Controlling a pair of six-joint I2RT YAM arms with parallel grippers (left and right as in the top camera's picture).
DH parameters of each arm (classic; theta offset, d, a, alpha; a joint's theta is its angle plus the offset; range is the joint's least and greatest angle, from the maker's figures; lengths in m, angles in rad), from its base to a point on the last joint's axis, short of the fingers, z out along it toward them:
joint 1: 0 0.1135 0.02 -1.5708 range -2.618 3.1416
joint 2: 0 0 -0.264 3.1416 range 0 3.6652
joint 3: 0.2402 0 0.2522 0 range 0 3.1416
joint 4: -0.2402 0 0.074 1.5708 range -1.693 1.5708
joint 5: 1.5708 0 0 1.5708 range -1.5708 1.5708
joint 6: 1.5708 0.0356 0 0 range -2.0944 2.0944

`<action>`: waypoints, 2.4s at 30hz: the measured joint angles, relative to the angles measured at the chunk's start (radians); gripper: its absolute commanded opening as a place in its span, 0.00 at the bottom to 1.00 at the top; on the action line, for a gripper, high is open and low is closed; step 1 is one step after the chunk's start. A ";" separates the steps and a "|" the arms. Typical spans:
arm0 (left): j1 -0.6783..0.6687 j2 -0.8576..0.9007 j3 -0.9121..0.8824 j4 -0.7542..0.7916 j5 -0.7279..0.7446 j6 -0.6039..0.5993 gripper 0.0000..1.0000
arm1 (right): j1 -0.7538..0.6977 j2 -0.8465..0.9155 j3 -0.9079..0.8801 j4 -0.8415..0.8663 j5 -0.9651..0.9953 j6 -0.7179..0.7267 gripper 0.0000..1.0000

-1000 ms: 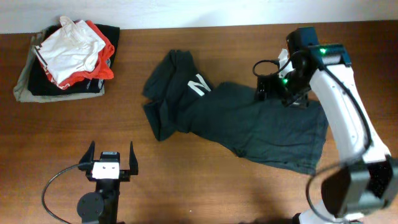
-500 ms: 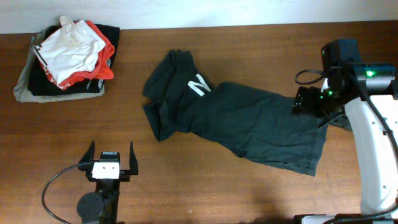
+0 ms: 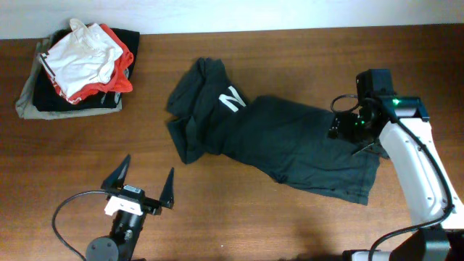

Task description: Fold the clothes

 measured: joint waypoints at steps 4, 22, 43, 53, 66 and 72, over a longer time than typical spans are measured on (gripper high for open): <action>0.000 0.049 0.044 -0.001 0.058 -0.067 0.99 | 0.000 0.008 -0.006 0.079 -0.060 0.000 0.99; -0.007 1.132 0.763 -0.248 0.409 -0.108 0.99 | -0.001 0.014 -0.009 0.134 -0.138 0.003 0.99; -0.239 1.632 0.868 -0.370 -0.183 -0.151 0.99 | -0.001 0.015 -0.009 0.176 -0.138 0.003 0.99; -0.239 1.706 0.868 -0.311 -0.090 -0.151 0.99 | -0.001 0.015 -0.009 0.177 -0.138 0.003 0.99; -0.239 1.715 0.869 -0.308 -0.058 -0.154 0.79 | -0.001 0.015 -0.009 0.177 -0.138 0.004 0.99; -0.239 1.715 0.869 -0.304 -0.063 -0.160 0.38 | -0.001 0.015 -0.009 0.177 -0.138 0.003 0.99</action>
